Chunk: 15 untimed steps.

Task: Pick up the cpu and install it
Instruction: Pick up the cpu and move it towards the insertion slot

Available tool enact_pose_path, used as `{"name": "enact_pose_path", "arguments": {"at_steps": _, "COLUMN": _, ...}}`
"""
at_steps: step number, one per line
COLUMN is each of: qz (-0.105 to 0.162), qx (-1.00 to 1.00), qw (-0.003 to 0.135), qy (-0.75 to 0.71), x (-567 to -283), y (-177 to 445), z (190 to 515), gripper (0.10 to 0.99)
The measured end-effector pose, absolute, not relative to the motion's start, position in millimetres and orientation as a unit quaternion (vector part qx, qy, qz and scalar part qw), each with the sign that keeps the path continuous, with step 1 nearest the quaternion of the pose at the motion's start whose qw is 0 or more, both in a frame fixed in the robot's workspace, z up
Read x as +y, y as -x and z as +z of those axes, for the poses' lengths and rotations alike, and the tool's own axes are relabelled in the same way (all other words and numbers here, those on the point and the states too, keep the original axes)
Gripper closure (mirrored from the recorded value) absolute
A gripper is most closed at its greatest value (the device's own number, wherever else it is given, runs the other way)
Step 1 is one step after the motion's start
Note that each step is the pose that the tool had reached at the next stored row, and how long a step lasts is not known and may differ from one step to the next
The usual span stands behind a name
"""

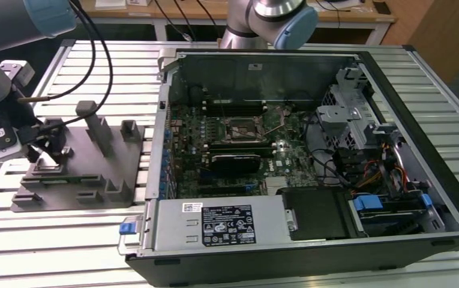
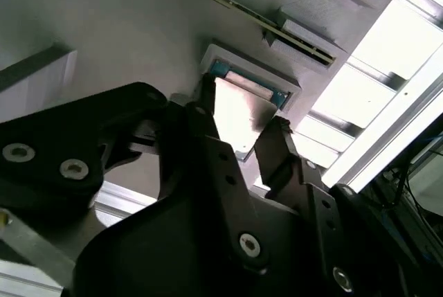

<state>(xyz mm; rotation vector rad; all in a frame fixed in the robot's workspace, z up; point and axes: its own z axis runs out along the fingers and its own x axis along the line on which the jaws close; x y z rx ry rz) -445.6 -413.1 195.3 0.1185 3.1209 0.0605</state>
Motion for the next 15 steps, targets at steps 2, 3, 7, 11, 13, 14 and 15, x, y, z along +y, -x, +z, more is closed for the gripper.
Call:
{"name": "enact_pose_path", "arguments": {"at_steps": 2, "qz": 0.019, "qx": 0.999, "qw": 0.009, "qy": -0.038, "x": -413.1, "y": 445.7, "z": 195.3, "gripper": 0.502}}
{"name": "enact_pose_path", "arguments": {"at_steps": 3, "qz": 0.019, "qx": 0.999, "qw": 0.009, "qy": -0.038, "x": -413.1, "y": 445.7, "z": 195.3, "gripper": 0.447}}
{"name": "enact_pose_path", "arguments": {"at_steps": 7, "qz": 0.019, "qx": 0.999, "qw": 0.009, "qy": -0.038, "x": -413.1, "y": 445.9, "z": 195.2, "gripper": 0.380}}
{"name": "enact_pose_path", "arguments": {"at_steps": 11, "qz": 0.019, "qx": 0.999, "qw": 0.009, "qy": -0.033, "x": -413.1, "y": 445.9, "z": 192.7, "gripper": 0.380}}
{"name": "enact_pose_path", "arguments": {"at_steps": 13, "qz": 0.019, "qx": 0.999, "qw": 0.009, "qy": -0.032, "x": -413.1, "y": 445.9, "z": 190.3, "gripper": 0.380}}
{"name": "enact_pose_path", "arguments": {"at_steps": 14, "qz": 0.019, "qx": 0.999, "qw": 0.009, "qy": -0.032, "x": -413.1, "y": 445.9, "z": 189.5, "gripper": 0.380}}
{"name": "enact_pose_path", "arguments": {"at_steps": 15, "qz": 0.019, "qx": 0.999, "qw": 0.009, "qy": -0.031, "x": -413.1, "y": 445.9, "z": 188.7, "gripper": 0.380}}
